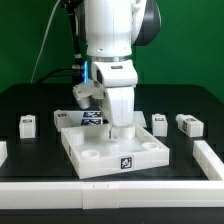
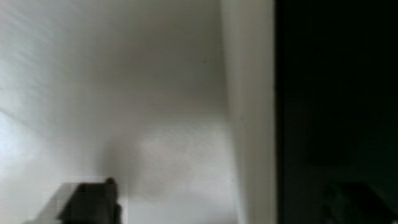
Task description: Assemble one leg
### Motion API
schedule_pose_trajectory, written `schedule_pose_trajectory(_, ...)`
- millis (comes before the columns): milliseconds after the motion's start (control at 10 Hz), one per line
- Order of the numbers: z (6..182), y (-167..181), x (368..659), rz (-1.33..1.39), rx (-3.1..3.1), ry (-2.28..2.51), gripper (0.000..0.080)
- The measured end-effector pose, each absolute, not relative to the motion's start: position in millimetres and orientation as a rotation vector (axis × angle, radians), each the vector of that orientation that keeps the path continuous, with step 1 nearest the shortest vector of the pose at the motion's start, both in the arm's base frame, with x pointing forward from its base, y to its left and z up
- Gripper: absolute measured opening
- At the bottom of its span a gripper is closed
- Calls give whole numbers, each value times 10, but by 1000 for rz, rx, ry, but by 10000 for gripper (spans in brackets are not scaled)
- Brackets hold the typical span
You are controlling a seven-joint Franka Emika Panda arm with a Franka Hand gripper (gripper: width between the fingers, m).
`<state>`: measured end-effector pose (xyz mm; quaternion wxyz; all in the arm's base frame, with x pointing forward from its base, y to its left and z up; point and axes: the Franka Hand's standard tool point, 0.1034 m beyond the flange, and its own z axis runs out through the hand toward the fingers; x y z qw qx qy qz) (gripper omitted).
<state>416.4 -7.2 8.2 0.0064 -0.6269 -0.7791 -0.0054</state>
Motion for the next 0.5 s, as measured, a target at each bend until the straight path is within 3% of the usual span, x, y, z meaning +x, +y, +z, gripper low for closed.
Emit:
schedule_pose_trajectory(200,81,-72,4164,-17,-1961,-2438,262)
schedule_pose_trajectory(300,81,-72,4163,-16,-1961,-2437,262)
schedule_pose_trajectory(400,80,-72,4162,-16,-1961,-2437,126)
schedule_pose_trajectory(500,80,-75,4162,-16,-1963,-2436,58)
